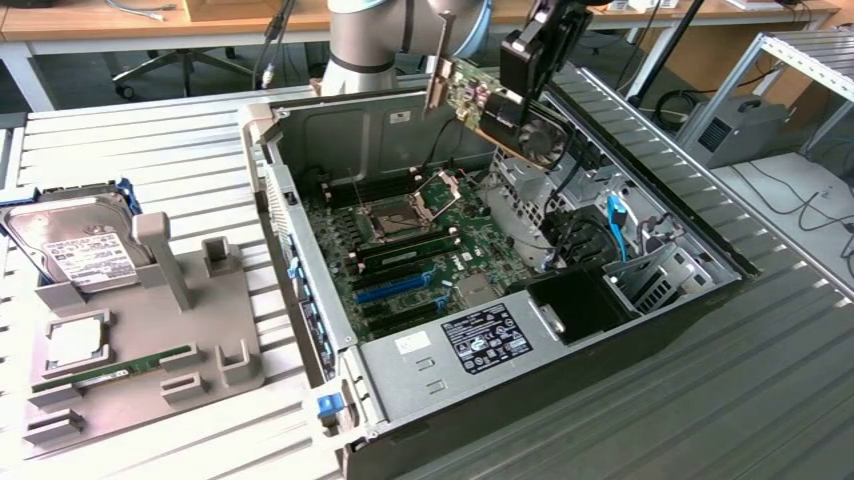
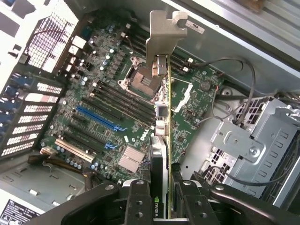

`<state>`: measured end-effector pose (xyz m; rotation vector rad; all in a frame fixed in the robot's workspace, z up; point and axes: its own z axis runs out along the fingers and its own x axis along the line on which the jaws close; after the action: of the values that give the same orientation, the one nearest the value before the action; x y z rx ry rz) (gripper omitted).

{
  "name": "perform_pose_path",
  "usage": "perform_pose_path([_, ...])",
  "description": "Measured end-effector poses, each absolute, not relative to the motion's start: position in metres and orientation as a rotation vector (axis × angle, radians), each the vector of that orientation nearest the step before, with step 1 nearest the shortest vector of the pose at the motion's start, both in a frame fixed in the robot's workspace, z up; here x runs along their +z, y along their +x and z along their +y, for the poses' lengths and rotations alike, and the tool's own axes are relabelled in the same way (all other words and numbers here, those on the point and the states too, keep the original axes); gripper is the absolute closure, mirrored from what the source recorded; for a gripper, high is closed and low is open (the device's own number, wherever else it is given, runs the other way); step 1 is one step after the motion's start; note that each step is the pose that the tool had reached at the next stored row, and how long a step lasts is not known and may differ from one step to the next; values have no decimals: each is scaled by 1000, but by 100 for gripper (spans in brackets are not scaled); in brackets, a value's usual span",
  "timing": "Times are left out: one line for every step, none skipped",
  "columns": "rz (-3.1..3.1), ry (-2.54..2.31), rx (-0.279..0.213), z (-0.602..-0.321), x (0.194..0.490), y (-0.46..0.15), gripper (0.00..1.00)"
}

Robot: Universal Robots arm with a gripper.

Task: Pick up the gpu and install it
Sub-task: 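Insert the gpu into the slot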

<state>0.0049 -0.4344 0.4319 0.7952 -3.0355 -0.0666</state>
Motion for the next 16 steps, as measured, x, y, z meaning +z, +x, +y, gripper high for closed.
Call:
perform_pose_path([-3029,817,-66,-434,432,5,73])
perform_pose_path([-3020,848,-66,-434,432,5,73])
perform_pose_path([-3015,867,-65,-434,432,5,73])
perform_pose_path([-3001,909,-64,-434,432,5,73])
perform_pose_path([-2994,931,-63,-434,432,5,73])
perform_pose_path([-2987,953,-62,-434,432,5,73])
perform_pose_path([-2974,989,-61,-434,432,5,73])
perform_pose_path([-2966,1012,-60,-434,432,5,73])
perform_pose_path([-2960,1029,-59,-434,432,5,73])
perform_pose_path([-2951,1053,-58,-434,432,5,73])
perform_pose_path([-2942,1076,-56,-434,432,5,73])
perform_pose_path([-2934,1096,-55,-434,432,5,73])
perform_pose_path([-2924,1121,-54,-434,432,5,73])
perform_pose_path([-2917,1138,-52,-434,432,5,73])
perform_pose_path([-2905,1166,-51,-434,432,5,73])
perform_pose_path([-2894,1191,-50,-434,432,5,73])
